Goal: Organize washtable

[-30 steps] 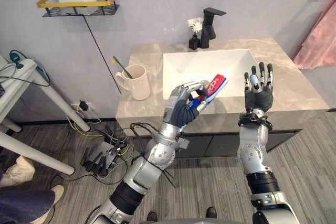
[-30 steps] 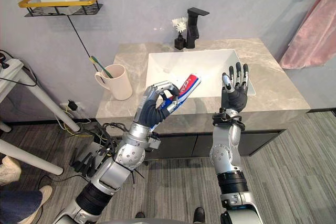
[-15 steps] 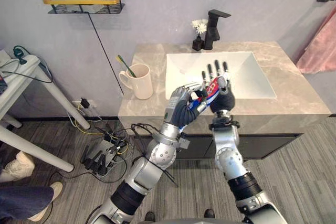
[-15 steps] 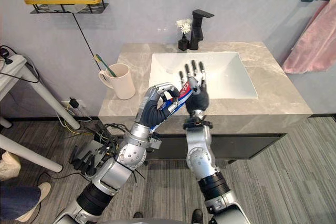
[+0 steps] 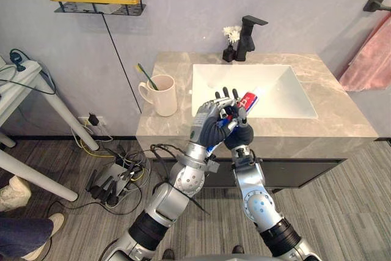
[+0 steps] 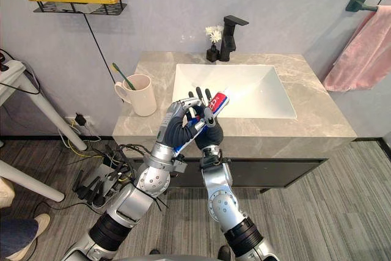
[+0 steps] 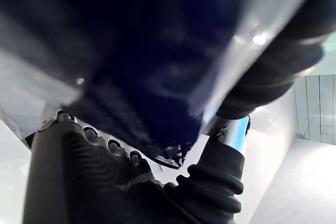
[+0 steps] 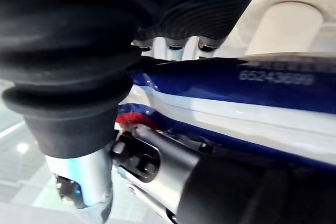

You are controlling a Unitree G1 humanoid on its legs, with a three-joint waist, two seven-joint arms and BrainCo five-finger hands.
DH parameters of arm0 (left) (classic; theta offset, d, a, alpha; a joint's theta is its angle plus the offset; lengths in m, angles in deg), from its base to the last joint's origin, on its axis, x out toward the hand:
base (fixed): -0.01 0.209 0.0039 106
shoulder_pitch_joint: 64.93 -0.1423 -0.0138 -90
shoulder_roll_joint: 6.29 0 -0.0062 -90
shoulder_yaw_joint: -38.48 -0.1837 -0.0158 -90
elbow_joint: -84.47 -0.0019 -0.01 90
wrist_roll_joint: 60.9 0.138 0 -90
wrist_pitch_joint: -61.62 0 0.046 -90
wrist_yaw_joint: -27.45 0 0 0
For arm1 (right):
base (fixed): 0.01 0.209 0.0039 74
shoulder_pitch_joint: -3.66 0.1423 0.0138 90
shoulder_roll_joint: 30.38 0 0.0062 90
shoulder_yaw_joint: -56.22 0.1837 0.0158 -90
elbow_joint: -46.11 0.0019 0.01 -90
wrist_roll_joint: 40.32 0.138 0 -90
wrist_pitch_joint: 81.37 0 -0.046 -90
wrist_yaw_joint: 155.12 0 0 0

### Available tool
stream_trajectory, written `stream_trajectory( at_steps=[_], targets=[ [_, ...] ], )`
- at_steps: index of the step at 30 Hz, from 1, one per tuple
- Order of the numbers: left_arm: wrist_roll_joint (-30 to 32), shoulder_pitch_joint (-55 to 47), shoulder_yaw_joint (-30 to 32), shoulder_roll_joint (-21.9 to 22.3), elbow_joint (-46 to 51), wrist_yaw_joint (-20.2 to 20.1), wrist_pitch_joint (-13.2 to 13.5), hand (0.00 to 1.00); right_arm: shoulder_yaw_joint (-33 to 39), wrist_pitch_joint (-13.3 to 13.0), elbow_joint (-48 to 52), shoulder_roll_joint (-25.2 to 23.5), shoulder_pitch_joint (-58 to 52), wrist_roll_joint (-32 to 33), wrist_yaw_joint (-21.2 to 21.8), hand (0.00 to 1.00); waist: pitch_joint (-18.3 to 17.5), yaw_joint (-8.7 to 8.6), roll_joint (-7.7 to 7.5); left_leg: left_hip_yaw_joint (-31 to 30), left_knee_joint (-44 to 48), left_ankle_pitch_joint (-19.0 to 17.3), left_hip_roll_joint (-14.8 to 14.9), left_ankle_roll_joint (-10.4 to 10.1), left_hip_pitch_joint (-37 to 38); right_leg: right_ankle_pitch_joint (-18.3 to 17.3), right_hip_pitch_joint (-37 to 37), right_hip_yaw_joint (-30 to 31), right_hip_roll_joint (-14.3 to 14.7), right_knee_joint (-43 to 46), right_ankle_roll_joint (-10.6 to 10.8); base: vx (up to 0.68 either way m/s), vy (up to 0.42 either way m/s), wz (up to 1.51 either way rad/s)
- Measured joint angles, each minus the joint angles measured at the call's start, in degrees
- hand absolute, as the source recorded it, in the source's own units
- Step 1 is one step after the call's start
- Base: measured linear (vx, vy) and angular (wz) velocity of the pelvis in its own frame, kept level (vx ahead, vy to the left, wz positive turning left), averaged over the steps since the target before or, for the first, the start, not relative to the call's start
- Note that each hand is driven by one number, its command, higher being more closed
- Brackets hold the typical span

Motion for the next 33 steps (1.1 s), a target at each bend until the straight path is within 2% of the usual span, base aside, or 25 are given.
stream_trajectory(
  at_steps=[6,9,15,16,33],
  targets=[
    [0.0,0.0,0.0,0.3,0.0,1.1,0.6,1.00,0.3,-1.5,1.7,-0.5,0.0,0.0,-0.5,0.00,-0.3,0.01,-0.30,-0.3,0.0,0.2,0.0,0.0,0.0,0.0,0.0,0.0,0.0,0.0,0.0,0.00,0.000,0.00],
    [-0.1,0.0,-0.1,1.3,0.0,1.2,0.9,1.00,3.0,-2.9,3.0,-1.6,0.2,-0.2,-1.9,0.00,-0.4,0.06,-0.30,-0.3,0.0,0.4,0.0,0.0,0.0,0.0,0.1,0.0,0.0,0.0,0.0,0.00,0.000,0.00],
    [-0.1,0.0,-0.1,1.3,0.1,1.2,1.4,1.00,6.5,-3.8,4.1,-1.1,1.8,-1.9,-3.1,0.00,-0.5,-0.08,-0.25,0.0,-0.1,0.5,0.0,0.0,0.3,0.0,0.0,0.2,0.1,0.0,0.0,0.00,0.000,-0.03],
    [-0.1,0.0,-0.1,1.3,0.2,1.2,1.4,1.00,6.5,-3.8,4.3,-0.7,1.8,-2.0,-3.2,1.00,-0.5,-0.05,-0.25,0.2,-0.1,0.5,0.0,0.0,0.5,0.0,0.0,0.4,0.1,0.0,0.0,0.00,0.000,-0.07],
    [-0.2,0.0,0.6,1.3,2.3,2.1,2.5,1.00,9.1,-4.1,8.0,-0.9,3.8,-5.3,-4.9,1.00,-0.5,-0.06,-0.18,0.8,-1.1,0.5,0.0,0.0,0.9,0.0,-0.2,1.0,0.1,0.0,0.0,0.00,-0.004,-0.03]
  ],
)
